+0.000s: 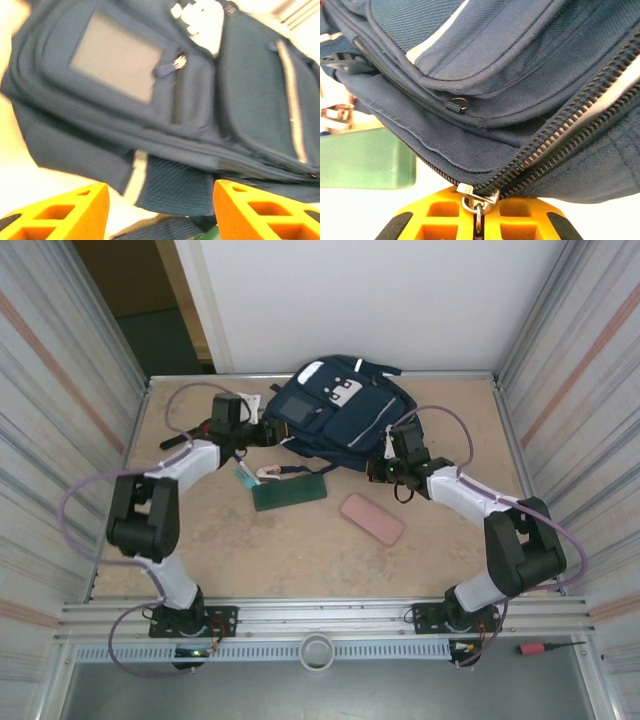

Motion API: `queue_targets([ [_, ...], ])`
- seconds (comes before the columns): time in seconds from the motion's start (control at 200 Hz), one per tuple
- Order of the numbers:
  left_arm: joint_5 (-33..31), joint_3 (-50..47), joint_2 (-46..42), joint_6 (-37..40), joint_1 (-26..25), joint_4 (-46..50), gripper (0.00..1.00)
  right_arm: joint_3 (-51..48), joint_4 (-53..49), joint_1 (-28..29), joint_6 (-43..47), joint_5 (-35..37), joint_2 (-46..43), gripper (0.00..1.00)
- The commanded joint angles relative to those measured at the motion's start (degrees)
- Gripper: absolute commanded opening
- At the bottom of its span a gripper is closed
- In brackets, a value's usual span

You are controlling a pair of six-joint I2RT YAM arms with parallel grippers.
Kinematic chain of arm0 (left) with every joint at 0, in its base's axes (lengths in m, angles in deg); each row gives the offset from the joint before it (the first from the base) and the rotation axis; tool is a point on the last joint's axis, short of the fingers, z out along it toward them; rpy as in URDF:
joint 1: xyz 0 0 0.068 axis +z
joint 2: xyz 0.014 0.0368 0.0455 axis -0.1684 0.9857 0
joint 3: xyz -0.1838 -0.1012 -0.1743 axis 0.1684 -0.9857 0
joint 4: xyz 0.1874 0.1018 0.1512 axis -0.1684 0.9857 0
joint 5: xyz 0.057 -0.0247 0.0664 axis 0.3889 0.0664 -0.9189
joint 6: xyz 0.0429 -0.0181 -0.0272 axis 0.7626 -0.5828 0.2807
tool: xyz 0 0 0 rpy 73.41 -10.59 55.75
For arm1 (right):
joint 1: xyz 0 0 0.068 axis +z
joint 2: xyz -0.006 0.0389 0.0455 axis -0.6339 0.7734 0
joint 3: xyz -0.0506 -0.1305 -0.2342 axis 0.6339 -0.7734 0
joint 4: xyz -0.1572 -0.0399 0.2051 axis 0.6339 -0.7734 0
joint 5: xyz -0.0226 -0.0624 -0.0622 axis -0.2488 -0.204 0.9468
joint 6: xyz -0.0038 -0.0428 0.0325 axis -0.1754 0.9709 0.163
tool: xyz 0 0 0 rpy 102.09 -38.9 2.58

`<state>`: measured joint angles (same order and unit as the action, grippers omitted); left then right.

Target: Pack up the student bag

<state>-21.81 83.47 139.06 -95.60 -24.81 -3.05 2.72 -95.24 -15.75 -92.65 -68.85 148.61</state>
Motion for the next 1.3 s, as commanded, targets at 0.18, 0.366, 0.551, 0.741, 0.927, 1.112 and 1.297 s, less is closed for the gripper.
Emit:
queue_targets([
  [0.18,-3.2,-3.7,-1.4,47.7,-17.4,-4.0,0.61,4.1,-4.3,-0.5,1.5,-7.2,-2.9,0.0],
  [0.366,-3.5,3.7,5.6,54.0,-21.2,0.0,0.62,4.6,-4.3,-0.5,1.4,-9.7,-2.9,0.0],
  [0.551,-5.5,7.8,11.1,56.7,-22.3,0.4,0.55,4.0,-4.1,-0.5,0.9,-11.8,-3.9,0.0],
  [0.741,-6.7,8.0,11.6,57.3,-21.7,-0.8,0.17,3.4,-8.8,-1.5,0.5,-8.4,-5.5,0.0],
  [0.927,1.2,1.8,5.8,54.3,-17.6,-4.8,0.0,1.5,-15.6,-7.4,-2.8,3.7,-6.7,0.0],
  [1.112,8.9,-3.2,1.9,51.6,-11.9,-11.6,0.0,1.0,-13.1,-8.9,-0.9,1.5,-7.2,0.0],
  [1.297,3.6,-0.8,2.8,51.2,-10.4,-8.2,0.22,1.9,-8.7,-4.6,0.5,-6.2,-7.2,0.0],
])
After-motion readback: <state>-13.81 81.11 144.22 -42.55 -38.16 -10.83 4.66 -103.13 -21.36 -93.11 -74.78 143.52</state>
